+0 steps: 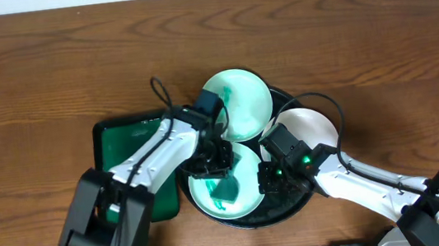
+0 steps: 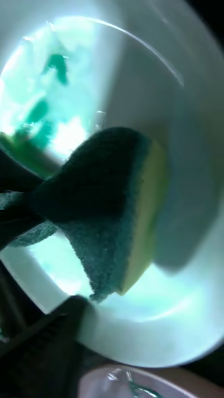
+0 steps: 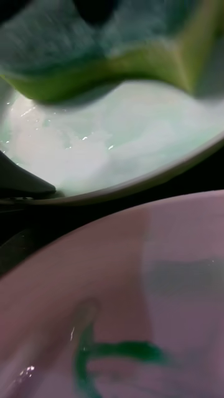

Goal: Clean dirty plates on tray and stack at the side
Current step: 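Move the sponge over the lower pale green plate with the left gripper, then scrub the lower pale green plate with the sponge in the left gripper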

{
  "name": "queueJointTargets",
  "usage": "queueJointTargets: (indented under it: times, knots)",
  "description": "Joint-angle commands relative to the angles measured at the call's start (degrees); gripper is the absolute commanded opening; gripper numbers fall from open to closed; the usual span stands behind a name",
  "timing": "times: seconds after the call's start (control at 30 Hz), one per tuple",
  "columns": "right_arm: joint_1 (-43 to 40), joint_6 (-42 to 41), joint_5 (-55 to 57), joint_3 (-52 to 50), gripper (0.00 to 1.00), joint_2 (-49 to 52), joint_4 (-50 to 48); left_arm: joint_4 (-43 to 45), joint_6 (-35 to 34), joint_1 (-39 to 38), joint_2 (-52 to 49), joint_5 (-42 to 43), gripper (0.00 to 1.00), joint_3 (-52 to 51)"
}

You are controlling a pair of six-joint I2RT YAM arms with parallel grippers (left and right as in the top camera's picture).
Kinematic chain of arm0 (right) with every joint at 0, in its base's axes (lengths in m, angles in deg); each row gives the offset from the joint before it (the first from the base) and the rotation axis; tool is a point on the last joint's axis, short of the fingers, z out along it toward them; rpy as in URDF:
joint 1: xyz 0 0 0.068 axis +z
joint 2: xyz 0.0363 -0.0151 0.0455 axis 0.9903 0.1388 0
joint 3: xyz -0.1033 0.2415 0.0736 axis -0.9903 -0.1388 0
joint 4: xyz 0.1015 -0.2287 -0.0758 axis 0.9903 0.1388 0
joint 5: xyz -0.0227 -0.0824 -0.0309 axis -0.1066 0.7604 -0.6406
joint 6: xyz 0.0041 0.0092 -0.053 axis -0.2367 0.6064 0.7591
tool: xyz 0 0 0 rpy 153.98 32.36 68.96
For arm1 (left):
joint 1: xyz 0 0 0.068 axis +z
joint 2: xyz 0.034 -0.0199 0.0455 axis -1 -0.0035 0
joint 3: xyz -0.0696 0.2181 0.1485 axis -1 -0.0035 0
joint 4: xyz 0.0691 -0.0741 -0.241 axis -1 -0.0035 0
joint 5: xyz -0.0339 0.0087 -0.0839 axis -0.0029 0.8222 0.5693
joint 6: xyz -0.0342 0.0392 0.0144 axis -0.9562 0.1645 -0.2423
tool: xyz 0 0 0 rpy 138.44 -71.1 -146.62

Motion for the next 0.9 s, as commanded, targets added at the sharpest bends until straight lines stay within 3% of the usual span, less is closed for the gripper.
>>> queueJointTargets:
  times: [0.0, 0.17, 0.3, 0.43, 0.57, 0.7, 0.87]
  knots:
    - [1.57, 0.92, -2.78, -1.03, 0.01, 1.40, -0.11, 3.06, 1.05, 0.20, -0.68, -5.31, 0.07, -0.52]
    - [1.57, 0.90, -2.75, -1.03, 0.01, 1.40, -0.15, 3.02, 0.66, 0.17, -2.19, -18.34, 0.07, -0.52]
    - [1.57, 0.90, -2.75, -1.03, 0.01, 1.40, -0.07, -2.73, -6.49, 0.20, -3.69, -36.72, 0.07, -0.52]
    - [1.57, 0.87, -2.75, -1.03, 0.01, 1.40, -0.11, -6.19, -10.95, 0.20, -3.69, -42.69, 0.07, -0.50]
    - [1.57, 0.87, -2.78, -1.03, 0.01, 1.40, -0.09, -7.39, -10.99, 0.02, -3.69, -40.50, 0.07, -0.50]
    - [1.57, 0.87, -2.75, -1.03, 0.01, 1.40, -0.09, -6.86, -1.36, -1.11, -3.69, -25.73, 0.08, -0.50]
    - [1.57, 0.87, -2.75, -1.03, 0.01, 1.40, -0.09, -6.60, 4.57, -5.60, -3.69, -14.86, 0.07, -0.50]
